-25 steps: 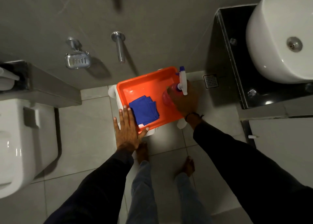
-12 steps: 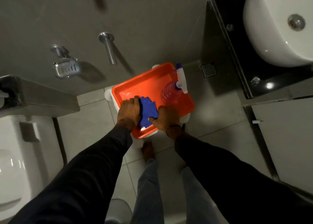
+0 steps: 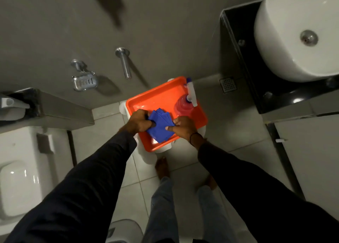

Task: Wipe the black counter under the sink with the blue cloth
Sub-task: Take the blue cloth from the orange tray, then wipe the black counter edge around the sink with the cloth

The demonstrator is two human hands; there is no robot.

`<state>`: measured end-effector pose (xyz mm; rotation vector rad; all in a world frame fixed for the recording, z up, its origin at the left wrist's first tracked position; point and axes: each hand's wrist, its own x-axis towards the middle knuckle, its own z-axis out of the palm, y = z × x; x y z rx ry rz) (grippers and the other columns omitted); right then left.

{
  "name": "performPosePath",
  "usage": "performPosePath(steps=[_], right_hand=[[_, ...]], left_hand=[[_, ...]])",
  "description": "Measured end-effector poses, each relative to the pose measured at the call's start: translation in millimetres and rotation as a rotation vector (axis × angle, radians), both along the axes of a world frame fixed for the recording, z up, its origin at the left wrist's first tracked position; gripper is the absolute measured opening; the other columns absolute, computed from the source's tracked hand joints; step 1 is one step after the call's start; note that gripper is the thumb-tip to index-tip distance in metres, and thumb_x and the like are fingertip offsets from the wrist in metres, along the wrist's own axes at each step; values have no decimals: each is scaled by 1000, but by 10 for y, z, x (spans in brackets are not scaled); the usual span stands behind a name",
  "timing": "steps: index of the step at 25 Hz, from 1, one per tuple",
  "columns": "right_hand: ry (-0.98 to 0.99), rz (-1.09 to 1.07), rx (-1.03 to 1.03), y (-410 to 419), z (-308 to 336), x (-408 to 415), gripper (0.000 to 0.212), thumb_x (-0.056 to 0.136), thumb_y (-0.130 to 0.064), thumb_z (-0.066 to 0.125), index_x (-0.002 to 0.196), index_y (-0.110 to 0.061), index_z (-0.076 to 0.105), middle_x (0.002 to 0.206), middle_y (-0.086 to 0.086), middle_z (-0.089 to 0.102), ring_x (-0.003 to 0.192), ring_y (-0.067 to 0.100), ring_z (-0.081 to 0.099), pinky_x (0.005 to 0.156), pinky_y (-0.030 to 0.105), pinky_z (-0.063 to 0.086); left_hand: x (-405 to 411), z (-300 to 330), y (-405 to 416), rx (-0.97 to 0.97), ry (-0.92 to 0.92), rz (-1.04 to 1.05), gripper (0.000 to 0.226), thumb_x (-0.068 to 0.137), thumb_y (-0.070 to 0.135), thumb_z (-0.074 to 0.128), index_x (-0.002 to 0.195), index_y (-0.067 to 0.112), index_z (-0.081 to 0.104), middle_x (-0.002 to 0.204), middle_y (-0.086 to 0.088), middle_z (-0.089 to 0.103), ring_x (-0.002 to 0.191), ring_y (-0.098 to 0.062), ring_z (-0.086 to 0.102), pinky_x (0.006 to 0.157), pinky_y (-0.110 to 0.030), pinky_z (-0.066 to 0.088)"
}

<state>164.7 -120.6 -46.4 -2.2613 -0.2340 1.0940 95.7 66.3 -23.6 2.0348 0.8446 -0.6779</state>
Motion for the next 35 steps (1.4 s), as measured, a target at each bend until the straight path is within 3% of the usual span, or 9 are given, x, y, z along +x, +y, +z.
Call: performPosePath(steps=[4, 7, 11, 15, 18, 22, 25, 30, 35], right_hand=[[47, -114, 144, -370, 424, 75, 40, 75, -11, 87, 56, -12, 52, 57, 0, 48, 61, 17, 44, 62, 27, 38], [85, -193, 170, -848, 758, 199, 33, 71, -14, 90, 85, 7, 70, 77, 7, 65, 74, 19, 58, 75, 32, 53], [-6, -227, 100, -1677, 1088, 517, 32, 70, -24, 90, 86, -2, 73, 79, 1, 68, 75, 16, 61, 73, 24, 51], [-59, -306, 75, -2393, 1278, 872, 25, 73, -20, 86, 68, -16, 63, 72, 2, 65, 70, 16, 59, 74, 31, 53], [-113, -372, 59, -2756, 1287, 1130, 16, 76, -18, 83, 71, -13, 68, 63, 1, 61, 60, 12, 54, 66, 24, 48], [-142, -486, 51, -2942, 1161, 1481, 16, 78, -18, 84, 81, -7, 73, 65, -3, 64, 59, 7, 58, 52, 15, 41], [-177, -582, 39, -2943, 983, 1741, 20, 77, -24, 86, 80, -15, 69, 76, 0, 67, 70, 15, 64, 62, 21, 48], [-206, -585, -1, -2980, 815, 1913, 26, 73, -35, 87, 83, -22, 67, 84, -2, 70, 83, 20, 70, 69, 26, 53], [-860, -462, 92, -3193, 1129, 1927, 36, 84, -40, 68, 62, -29, 42, 57, -12, 46, 54, 7, 44, 49, 26, 40]], left_hand=[[-34, 556, -319, -163, -52, 309, 19, 81, 1, 77, 74, 11, 62, 67, -6, 61, 59, -18, 55, 57, -25, 49], [-15, 932, -850, -226, -95, 446, 29, 83, 1, 76, 65, 14, 57, 48, 3, 56, 50, -12, 47, 46, -18, 40], [170, 1174, -1803, -409, -160, 597, 19, 87, 2, 71, 80, 12, 56, 81, -13, 58, 69, -22, 54, 62, -26, 49], [636, 1285, -2578, -501, -291, 678, 12, 88, -4, 69, 95, 2, 62, 90, -17, 62, 66, -20, 59, 61, -26, 55], [1034, 1283, -2877, -538, -316, 641, 29, 88, -5, 68, 116, -6, 63, 98, -23, 65, 78, -29, 63, 73, -38, 59], [1550, 1097, -3067, -446, -357, 659, 23, 82, -7, 73, 104, -3, 66, 97, -23, 65, 81, -29, 64, 78, -40, 58], [1921, 865, -3087, -381, -364, 705, 25, 79, -6, 77, 101, -1, 65, 96, -22, 66, 91, -32, 66, 98, -52, 56], [2245, 662, -3105, -241, -320, 644, 33, 80, 6, 80, 110, 0, 66, 114, -22, 71, 110, -37, 68, 102, -46, 55], [2029, 649, -3394, 463, -443, 116, 43, 93, 31, 59, 129, 10, 50, 128, -14, 53, 114, -32, 55, 96, -43, 51]])
